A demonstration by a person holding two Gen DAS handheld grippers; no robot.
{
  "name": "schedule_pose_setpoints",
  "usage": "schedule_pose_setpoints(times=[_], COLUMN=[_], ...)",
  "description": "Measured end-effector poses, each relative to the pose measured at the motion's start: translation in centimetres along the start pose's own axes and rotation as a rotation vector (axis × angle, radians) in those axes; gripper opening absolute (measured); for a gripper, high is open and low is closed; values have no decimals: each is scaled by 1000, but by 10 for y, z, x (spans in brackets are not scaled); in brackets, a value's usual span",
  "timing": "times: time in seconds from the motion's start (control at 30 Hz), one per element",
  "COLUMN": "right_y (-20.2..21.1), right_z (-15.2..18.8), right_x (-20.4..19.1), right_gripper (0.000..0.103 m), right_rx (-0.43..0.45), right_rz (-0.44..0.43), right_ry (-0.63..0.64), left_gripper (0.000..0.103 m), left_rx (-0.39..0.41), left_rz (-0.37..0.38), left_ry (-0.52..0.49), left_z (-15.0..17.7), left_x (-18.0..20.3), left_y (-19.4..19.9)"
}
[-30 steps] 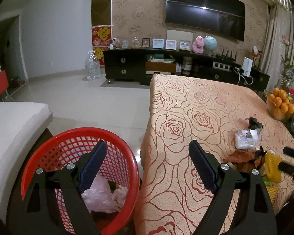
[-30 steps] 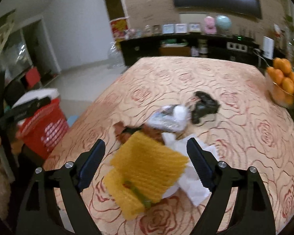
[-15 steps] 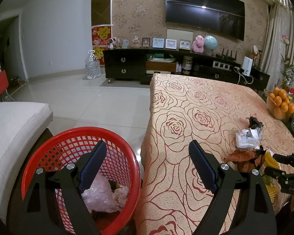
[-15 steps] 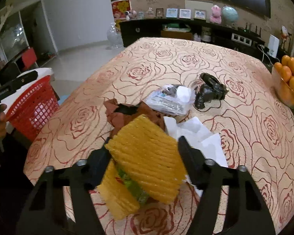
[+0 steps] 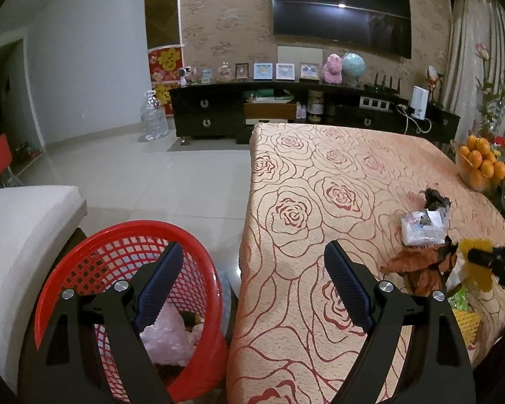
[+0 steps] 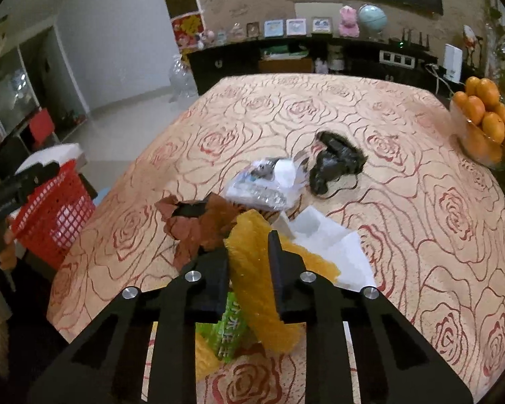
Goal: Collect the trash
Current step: 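Move the right tool to the yellow foam net and grasp it, then reach the left tool to the brown cloth and close on it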
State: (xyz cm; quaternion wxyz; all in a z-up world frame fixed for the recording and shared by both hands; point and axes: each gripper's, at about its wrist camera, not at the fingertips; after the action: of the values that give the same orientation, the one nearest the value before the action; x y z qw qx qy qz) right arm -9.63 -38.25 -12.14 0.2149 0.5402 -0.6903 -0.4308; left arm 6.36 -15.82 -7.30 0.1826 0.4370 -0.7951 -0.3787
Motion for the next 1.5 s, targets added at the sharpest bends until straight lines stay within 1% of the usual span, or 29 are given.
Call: schedule_pose_setpoints(times=[0.13,0.23,0.4,0.47,0.63,0.73,0.93,1.07,1.2,1.3,1.33,1.37,1.5], right_y=[9,15,25,27,35,39,43,43,40,35,33,32,25], right_z=[-1,-3,-3,-4,-4,-4,-3,-2,-2,-3,-3,-3,-3], right_x=[8,14,19,22,30,33,40,41,41,39,39,38,32], right_gripper=[18,18,18,18,18,18,18,18,18,18,18,18,19], right_rx=[37,64,107,118,144,155,165,161,141,123,117,113,87], right_rz=[3,4,7,8,3,1,2,-1,-6,-16,-19,-21,-32], right_ry=[-41,-70,-94,-109,-139,-145,-164,-166,-162,-160,-158,-156,-144], left_gripper=[82,82,83,83,83,83,83,82,82,74,67,63,57], left_rx=[-4,-8,-13,-27,-65,-83,-121,-181,-217,-213,-212,-213,-211], left_rz=[12,45,113,154,217,244,270,290,342,364,372,381,401], left_ry=[-15,-31,-98,-137,-230,-308,-402,-405,-365,-356,-353,-353,-353], left_z=[1,1,1,0,-5,-5,-5,-2,0,-1,0,1,3], left_x=[6,14,38,53,93,123,167,178,176,178,179,179,180], left_y=[-1,-1,0,-1,-11,-19,-44,-70,-84,-86,-86,-87,-85])
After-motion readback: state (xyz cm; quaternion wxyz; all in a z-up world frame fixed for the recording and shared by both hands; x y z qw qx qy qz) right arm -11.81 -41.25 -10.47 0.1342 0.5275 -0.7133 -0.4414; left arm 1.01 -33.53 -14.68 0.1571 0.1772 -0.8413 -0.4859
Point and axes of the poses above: each gripper's, at about its wrist camera, not at the fingertips, and y roughly against the way its jaws point, x to its right, z to its underside, and after that the axes turned 13 degrees about -x, right-handed
